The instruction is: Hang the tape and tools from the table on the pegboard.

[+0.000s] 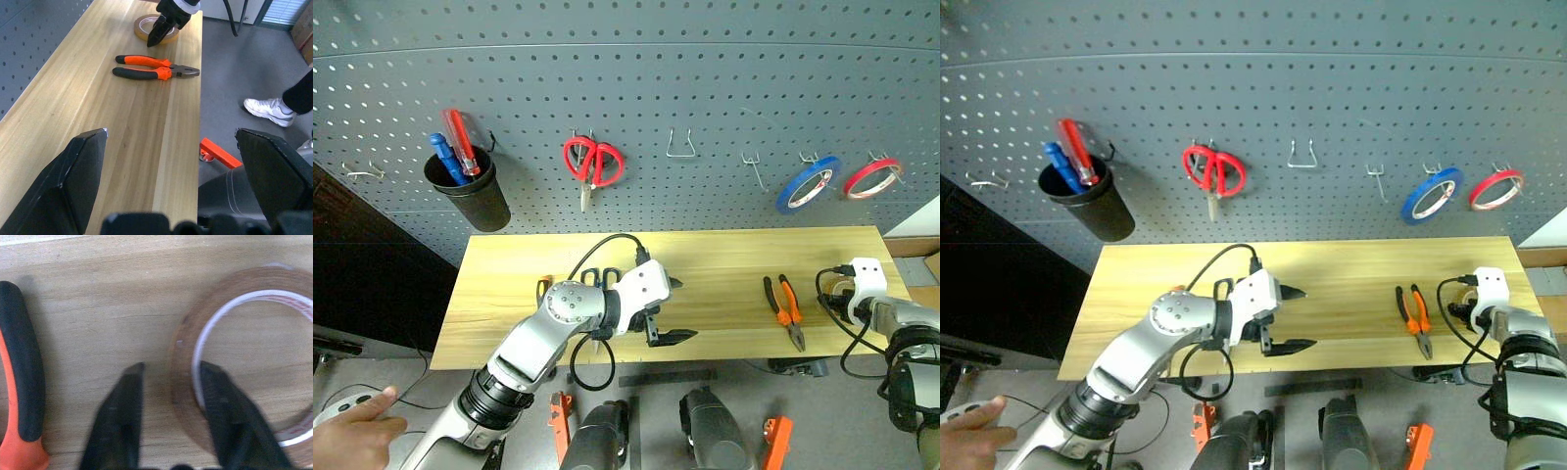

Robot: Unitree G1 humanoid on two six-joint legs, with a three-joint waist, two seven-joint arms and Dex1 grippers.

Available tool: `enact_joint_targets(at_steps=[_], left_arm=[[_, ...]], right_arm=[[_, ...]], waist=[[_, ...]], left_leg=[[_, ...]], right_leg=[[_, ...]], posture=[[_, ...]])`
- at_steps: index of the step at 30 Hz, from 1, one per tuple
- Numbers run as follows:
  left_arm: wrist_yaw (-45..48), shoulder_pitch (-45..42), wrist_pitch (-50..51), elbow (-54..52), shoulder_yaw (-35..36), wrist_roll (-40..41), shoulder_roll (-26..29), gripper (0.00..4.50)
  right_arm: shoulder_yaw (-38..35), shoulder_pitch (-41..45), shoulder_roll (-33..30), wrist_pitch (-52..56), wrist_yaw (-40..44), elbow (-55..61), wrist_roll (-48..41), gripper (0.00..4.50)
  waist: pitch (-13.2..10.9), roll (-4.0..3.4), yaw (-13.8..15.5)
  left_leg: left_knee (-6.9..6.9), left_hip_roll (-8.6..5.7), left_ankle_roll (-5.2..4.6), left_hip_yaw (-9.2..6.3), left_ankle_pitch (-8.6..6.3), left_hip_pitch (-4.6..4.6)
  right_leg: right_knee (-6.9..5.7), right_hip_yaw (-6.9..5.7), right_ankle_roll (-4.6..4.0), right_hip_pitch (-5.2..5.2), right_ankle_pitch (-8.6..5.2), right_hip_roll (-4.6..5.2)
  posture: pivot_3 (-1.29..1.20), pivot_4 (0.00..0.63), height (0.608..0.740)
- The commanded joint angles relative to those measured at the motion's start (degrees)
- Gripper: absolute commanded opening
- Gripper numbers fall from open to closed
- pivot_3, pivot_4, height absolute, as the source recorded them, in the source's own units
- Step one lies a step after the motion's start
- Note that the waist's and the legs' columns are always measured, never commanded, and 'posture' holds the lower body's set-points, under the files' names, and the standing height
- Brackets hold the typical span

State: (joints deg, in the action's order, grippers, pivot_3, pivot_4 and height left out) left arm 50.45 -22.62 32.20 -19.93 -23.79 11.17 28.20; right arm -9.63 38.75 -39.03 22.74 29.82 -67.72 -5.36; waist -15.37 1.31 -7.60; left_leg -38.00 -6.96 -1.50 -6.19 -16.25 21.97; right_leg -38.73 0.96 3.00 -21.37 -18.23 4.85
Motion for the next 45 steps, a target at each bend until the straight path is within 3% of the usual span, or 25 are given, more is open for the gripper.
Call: enact_joint_targets(at_steps=[1,2,8,14,19,24,27,30,33,36,45], left_arm=[[0.53,0.88,-1.2,-2.1,2.46,1.03,1.29,4.5],[0.68,1.09,-1.4,-2.06,2.77,1.07,1.65,4.5],[0.7,1.16,-2.79,-0.96,4.04,0.86,2.14,4.5],[0.31,0.49,-4.21,0.97,5.6,0.98,1.34,4.5],[-0.52,0.02,-6.32,2.44,7.21,0.93,0.19,4.5],[-2.31,-0.26,-8.02,3.91,9.61,1.02,-1.13,4.5],[-4.24,-0.29,-8.74,4.63,11.92,1.38,-2.11,4.5],[-6.36,-0.14,-8.05,4.62,15.23,3.1,-3.58,4.5],[-8.39,0.41,-7.05,3.82,18.28,5.3,-5.21,4.5],[-10.14,1.16,-6.02,3.39,19.67,5.94,-5.67,4.5],[-10.36,3.88,-5.75,0.68,19.16,6.25,-4.78,4.5]], right_arm=[[0.49,-2.9,1.15,-0.53,-1.84,-1.14,1.17,0.29],[0.58,-3.22,1.34,-0.96,-1.93,-0.65,1.3,0.11],[0.99,-5.15,1.7,-2.66,-1.1,4.45,1.21,0.11],[-0.25,-11.77,-0.61,2.05,1.72,23.75,-1.24,0.11],[-4.43,-23.95,-4.14,10.66,0.09,55.81,-1.99,0.11],[-8.59,-32.75,-2.39,20.52,-6.32,84.9,-1.09,0.11],[-6.16,-36.23,2.65,25.03,-12.16,99.8,0.81,0.11],[2.53,-36.86,8.94,25.79,-18.44,110.71,4.62,0.11],[11.7,-32.54,13.46,22.19,-22.66,114.15,9.18,0.11],[16.26,-27.76,15.54,18.3,-23.26,111.71,11.38,0.11],[14.65,-15.8,18.65,5.69,-20.11,93.12,8.99,0.11]], waist=[[0.05,0.08,-0.02],[0.09,0.12,-0.03],[0.21,0.29,0.04],[0.28,0.13,-0.1],[0.46,-0.27,-0.27],[0.54,-0.35,-0.48],[0.54,-0.35,-0.31],[0.54,-0.36,-0.46],[0.54,-0.36,-0.77],[0.54,-0.36,-0.63],[0.54,-0.36,-0.53]], left_leg=[[0.0,0.0,0.0,0.0,0.0,-0.01],[0.0,0.01,0.01,-0.01,0.0,-0.01],[-0.07,-0.01,0.02,-0.03,0.0,-0.02],[-0.03,0.01,0.05,-0.01,-0.01,0.06],[-0.2,-0.02,0.06,0.06,0.0,0.84],[-0.2,0.06,0.06,0.12,0.0,0.83],[-0.22,0.14,0.09,0.11,0.01,0.81],[-0.21,0.2,0.13,0.13,0.03,0.81],[-0.22,0.21,0.13,0.25,0.03,0.79],[-0.31,0.21,0.13,0.32,0.04,0.78],[-0.34,0.23,0.14,0.31,0.04,0.82]], right_leg=[[-0.01,-0.01,0.0,0.0,0.0,0.0],[-0.01,-0.03,0.0,0.0,0.0,0.0],[0.02,-0.02,0.09,0.0,0.06,0.0],[-0.07,-0.04,0.09,-0.17,0.06,0.0],[-0.26,-0.01,0.11,-0.93,0.07,0.04],[-0.31,-0.09,0.11,-0.96,0.07,0.03],[-0.32,-0.15,0.12,-0.96,0.1,-0.01],[-0.33,-0.14,0.12,-0.98,0.1,-0.05],[-0.34,-0.08,0.15,-1.07,0.14,-0.04],[-0.33,-0.1,0.16,-1.13,0.26,-0.03],[-0.33,-0.15,0.1,-1.19,0.32,-0.04]], posture=[[-0.22,0.267,0.74],[-0.22,0.262,0.74],[-0.23,0.243,0.74],[-0.25,0.234,0.74],[-0.26,0.231,0.74],[-0.28,0.232,0.74],[-0.29,0.234,0.74],[-0.3,0.245,0.74],[-0.3,0.247,0.74],[-0.3,0.244,0.74],[-0.27,0.234,0.74]])
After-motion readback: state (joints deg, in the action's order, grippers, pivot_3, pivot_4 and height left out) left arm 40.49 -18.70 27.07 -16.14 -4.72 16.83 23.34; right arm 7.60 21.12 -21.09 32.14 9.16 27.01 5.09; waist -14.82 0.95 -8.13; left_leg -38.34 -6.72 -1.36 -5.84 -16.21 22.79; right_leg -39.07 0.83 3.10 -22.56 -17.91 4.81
